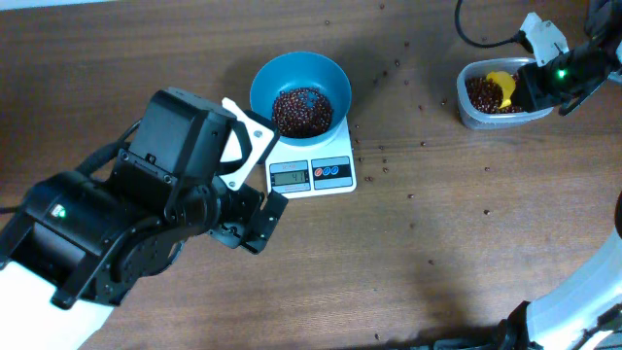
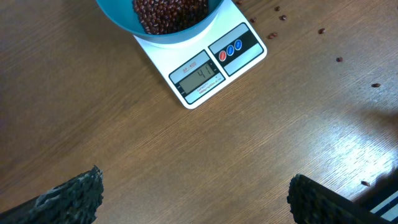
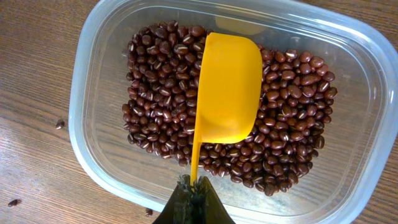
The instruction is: Scoop item into bowl and weigh 50g on scale
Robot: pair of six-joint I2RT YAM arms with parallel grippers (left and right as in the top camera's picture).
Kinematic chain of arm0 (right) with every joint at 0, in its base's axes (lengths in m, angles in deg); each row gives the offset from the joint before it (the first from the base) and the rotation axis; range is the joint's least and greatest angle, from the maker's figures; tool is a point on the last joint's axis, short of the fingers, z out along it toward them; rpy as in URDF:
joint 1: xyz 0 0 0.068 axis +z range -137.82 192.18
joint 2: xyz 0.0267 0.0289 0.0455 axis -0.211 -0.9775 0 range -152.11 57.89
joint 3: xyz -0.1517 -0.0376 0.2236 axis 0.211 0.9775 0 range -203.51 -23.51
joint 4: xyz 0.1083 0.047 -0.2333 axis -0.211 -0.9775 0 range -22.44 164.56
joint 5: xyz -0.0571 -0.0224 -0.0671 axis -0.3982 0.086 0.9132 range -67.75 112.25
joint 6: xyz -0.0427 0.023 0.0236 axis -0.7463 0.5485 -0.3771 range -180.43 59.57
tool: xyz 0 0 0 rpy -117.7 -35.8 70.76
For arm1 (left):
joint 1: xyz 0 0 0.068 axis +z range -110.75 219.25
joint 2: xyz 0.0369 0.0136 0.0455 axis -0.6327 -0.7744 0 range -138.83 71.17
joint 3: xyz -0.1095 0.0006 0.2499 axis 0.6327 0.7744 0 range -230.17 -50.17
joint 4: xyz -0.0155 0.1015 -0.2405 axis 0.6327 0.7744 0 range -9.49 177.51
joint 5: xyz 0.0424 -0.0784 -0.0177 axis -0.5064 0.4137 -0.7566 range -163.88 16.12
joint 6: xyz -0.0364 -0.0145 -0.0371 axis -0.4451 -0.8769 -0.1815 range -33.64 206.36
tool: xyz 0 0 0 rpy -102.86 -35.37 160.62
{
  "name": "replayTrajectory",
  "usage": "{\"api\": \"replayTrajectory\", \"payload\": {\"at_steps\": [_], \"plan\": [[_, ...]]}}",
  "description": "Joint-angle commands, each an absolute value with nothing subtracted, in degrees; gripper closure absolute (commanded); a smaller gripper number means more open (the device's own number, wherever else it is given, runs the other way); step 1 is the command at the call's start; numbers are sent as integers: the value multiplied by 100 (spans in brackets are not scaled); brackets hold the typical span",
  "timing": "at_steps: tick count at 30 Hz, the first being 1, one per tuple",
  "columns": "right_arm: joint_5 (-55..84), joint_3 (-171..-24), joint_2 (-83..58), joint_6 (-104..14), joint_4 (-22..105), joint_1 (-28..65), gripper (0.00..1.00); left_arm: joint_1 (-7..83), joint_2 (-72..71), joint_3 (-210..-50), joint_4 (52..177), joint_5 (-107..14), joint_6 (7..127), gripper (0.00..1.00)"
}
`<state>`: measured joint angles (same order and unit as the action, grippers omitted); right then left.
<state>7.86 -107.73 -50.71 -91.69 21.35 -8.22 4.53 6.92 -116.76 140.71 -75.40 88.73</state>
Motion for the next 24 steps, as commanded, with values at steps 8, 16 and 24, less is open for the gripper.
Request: {"api": "replayTrajectory", "payload": {"at_steps": [8, 16, 24], "plan": [[-154, -10817, -5300, -8837, 2015, -796, 96, 481, 710, -11787, 14062, -7577, 8921, 1], [-158, -10992, -5296, -8194, 1832, -1530, 96, 481, 710, -11787, 14062, -7577, 8921, 1], [-458, -11097, -5169, -8221, 1720, -1650, 96, 481, 710, -11787, 14062, -7577, 8921, 1]]}}
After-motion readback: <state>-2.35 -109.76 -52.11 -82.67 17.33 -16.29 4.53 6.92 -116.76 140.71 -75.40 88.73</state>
